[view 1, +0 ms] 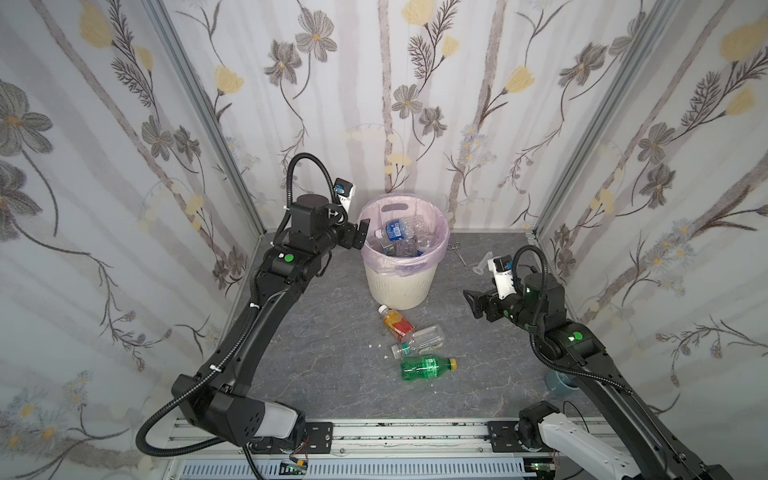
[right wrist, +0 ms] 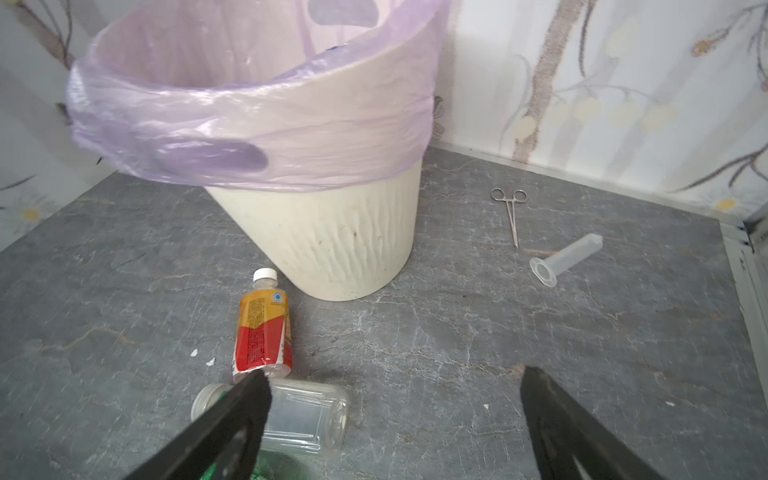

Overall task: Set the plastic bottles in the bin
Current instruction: 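Withdraw the left gripper from the bin while the right gripper moves toward the pile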

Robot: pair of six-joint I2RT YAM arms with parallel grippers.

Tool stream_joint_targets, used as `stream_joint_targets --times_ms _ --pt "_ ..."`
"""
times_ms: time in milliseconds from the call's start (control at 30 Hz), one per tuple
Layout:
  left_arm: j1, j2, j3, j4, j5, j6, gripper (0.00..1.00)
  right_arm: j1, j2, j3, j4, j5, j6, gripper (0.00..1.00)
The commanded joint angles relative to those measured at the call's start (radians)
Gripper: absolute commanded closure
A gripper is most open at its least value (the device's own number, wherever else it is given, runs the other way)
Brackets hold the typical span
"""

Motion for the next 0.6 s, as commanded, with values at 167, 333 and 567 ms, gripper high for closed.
stream_joint_targets --times_ms 167,333,567 --pt "0.067 -0.25 -0.365 0.061 0.01 -0.172 0.01 0.106 0.026 0.048 -0.111 -0.018 -0.146 0.07" --pt "0.081 -0.315 -0.511 0.057 0.016 -0.235 0.01 0.192 0.054 0.049 -0.159 -0.005 -0.168 0.08" --pt "0.089 -0.321 -0.631 0.064 -0.028 -0.211 0.01 0.334 0.133 0.041 -0.214 0.062 -0.172 0.08"
